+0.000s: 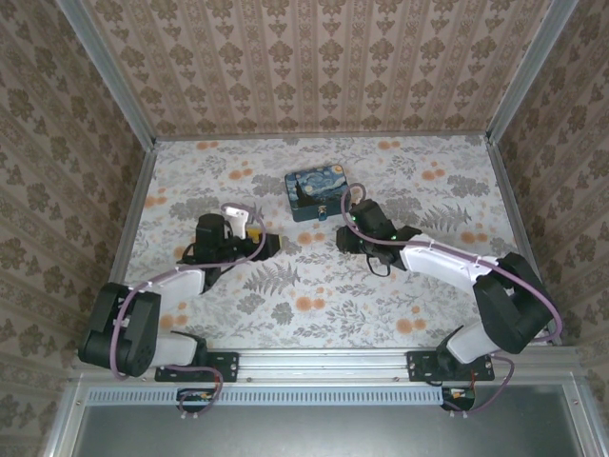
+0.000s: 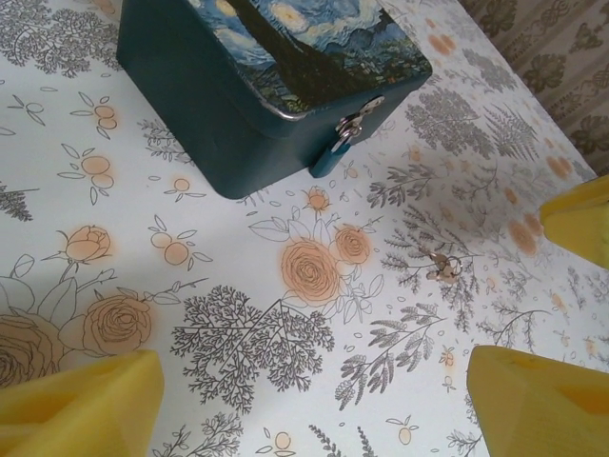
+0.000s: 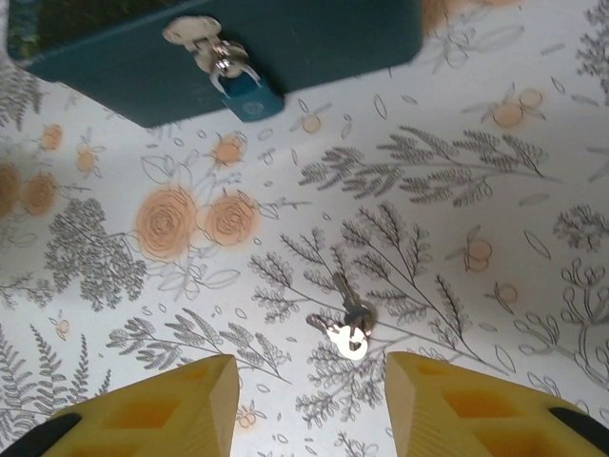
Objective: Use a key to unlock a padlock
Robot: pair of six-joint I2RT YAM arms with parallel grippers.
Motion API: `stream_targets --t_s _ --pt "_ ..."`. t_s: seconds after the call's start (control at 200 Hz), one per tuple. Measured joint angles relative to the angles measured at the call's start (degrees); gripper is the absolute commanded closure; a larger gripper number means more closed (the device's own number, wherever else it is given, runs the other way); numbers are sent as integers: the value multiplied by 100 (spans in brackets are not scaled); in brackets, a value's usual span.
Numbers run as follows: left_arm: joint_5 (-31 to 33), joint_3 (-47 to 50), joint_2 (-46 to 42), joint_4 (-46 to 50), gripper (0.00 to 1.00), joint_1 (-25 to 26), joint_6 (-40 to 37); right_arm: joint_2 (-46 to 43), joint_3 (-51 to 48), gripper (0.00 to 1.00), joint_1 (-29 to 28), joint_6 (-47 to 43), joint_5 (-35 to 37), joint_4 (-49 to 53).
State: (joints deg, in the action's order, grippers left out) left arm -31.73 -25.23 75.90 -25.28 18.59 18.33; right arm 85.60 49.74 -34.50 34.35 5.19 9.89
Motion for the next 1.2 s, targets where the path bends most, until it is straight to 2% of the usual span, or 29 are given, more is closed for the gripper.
stream_targets --t_s 0.3,1.2 --pt "-2 2 153 -87 15 96 -39 533 129 66 0 317 -35 444" --pt "22 9 166 -125 16 170 -127 1316 391 78 87 472 -221 186"
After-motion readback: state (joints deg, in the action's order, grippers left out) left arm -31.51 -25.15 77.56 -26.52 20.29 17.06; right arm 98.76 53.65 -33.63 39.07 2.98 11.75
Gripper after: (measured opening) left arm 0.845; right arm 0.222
